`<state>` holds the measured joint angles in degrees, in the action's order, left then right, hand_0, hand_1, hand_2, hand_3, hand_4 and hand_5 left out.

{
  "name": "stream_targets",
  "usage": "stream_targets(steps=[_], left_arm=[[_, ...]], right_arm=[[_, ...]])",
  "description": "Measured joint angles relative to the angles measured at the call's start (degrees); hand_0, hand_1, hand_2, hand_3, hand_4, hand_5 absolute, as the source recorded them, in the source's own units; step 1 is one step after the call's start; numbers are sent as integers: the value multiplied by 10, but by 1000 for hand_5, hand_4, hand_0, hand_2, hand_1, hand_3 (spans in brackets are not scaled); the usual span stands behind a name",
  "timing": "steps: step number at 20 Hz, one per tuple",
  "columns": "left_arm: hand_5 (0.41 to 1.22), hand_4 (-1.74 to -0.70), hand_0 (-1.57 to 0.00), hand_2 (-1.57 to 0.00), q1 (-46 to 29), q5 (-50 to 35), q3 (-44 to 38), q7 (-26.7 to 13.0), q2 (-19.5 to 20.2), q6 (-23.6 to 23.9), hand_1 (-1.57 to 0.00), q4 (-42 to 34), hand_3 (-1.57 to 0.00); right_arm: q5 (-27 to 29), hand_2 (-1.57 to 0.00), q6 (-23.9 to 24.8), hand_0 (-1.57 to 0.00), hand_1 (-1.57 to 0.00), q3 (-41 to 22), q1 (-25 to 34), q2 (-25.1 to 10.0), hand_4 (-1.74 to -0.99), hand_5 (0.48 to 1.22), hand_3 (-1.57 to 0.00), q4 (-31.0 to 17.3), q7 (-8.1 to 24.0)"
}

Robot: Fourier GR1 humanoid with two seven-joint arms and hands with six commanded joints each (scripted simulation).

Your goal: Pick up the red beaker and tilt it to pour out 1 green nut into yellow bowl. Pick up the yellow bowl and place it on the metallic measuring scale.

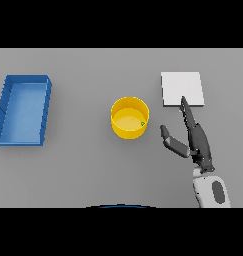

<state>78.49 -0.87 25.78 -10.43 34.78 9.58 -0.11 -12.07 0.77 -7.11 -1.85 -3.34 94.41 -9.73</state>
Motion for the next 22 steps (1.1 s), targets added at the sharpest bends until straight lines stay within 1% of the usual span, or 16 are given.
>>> stream_targets(steps=[2, 3, 4, 5, 7, 8, 9, 12, 15, 16, 17, 18, 19, 20, 21, 22], left_arm=[[1221, -1741, -1571, -1571, -33, -31, -18, -4, -7, 11, -1571, -7, -1396], [1221, -1741, -1571, -1571, -50, -45, -25, -5, -6, 19, -1571, -11, -1374], [1221, -1741, -1571, -1571, -67, -58, -31, 1, -6, 22, -1571, -17, -1374], [1221, -1741, -1571, -1571, -80, -68, -33, 3, -3, 27, -1571, -27, -1379], [1221, -1741, -1571, -1571, -113, -93, -40, -3, -3, 39, -1571, -49, -1376], [1221, -1741, -1571, -1571, -133, -104, -41, -7, -6, 49, -1571, -64, -1389], [1221, -1741, -1571, -1571, -154, -115, -41, -4, -5, 56, -1571, -84, -1396], [1221, -1741, -1571, -1571, -225, -142, -29, -32, -5, 95, -1571, -177, -1383], [1008, -1740, -1571, -1571, -310, -165, 0, -108, 18, 124, -1571, -321, -1374], [955, -1735, -1571, -1571, -335, -177, 7, -138, 37, 125, -1571, -376, -1366], [888, -1661, -1571, -1571, -355, -187, 21, -167, 49, 121, -1571, -426, -1407], [827, -1493, -1571, -1571, -374, -195, 35, -191, 69, 115, -1571, -474, -1368], [774, -1311, -1571, -1489, -393, -207, 43, -193, 82, 110, -1545, -515, -1238], [740, -1155, -1495, -1311, -406, -203, 54, -189, 102, 93, -1380, -553, -1098], [714, -1031, -1253, -1049, -415, -205, 59, -181, 117, 71, -1104, -578, -884], [697, -933, -1003, -839, -433, -222, 58, -167, 127, 47, -883, -608, -707]], right_arm=[[-11, 1, 5, 1, 1, -2, -8, -4, -1192, 704, 1, 3, -5], [-9, 1, 5, 1, 1, 0, -5, -5, -1194, 703, 1, 1, 1], [-9, 1, 2, 1, 1, -4, -13, -5, -1199, 707, 1, 9, -2], [-11, 1, 5, 1, 1, -2, -4, -4, -1202, 709, 1, 4, 10], [-11, 1, 7, 1, 1, 0, 3, -4, -1205, 704, 1, -5, 13], [-9, 1, 3, 1, 1, -1, -7, -7, -1202, 699, 1, 2, -2], [-10, 1, 5, 1, 1, 0, -5, -8, -1201, 696, 1, 5, 2], [-7, 1, 3, 1, 1, 0, -5, -5, -1186, 687, 1, -2, 8], [-12, 1, 8, 1, 1, -3, 1, 2, -1169, 680, 1, -8, 9], [-9, 1, 8, 1, 1, -3, -6, 2, -1168, 679, 1, -4, 6], [-10, 1, 9, 1, 1, 0, 5, -1, -1165, 678, 1, -3, 17], [-7, 1, 5, 1, 1, 1, 2, -3, -1165, 675, 1, -1, 12], [-13, 1, 6, 1, 1, -3, 1, -3, -1163, 671, 1, -5, 12], [-17, 1, 8, 1, 1, -6, 0, -1, -1159, 669, 1, -4, 15], [-14, 1, 8, 1, 1, -1, 5, -6, -1161, 669, 1, -8, 18], [-15, 1, 9, 1, 1, -1, 4, -6, -1162, 671, 1, -7, 9]])
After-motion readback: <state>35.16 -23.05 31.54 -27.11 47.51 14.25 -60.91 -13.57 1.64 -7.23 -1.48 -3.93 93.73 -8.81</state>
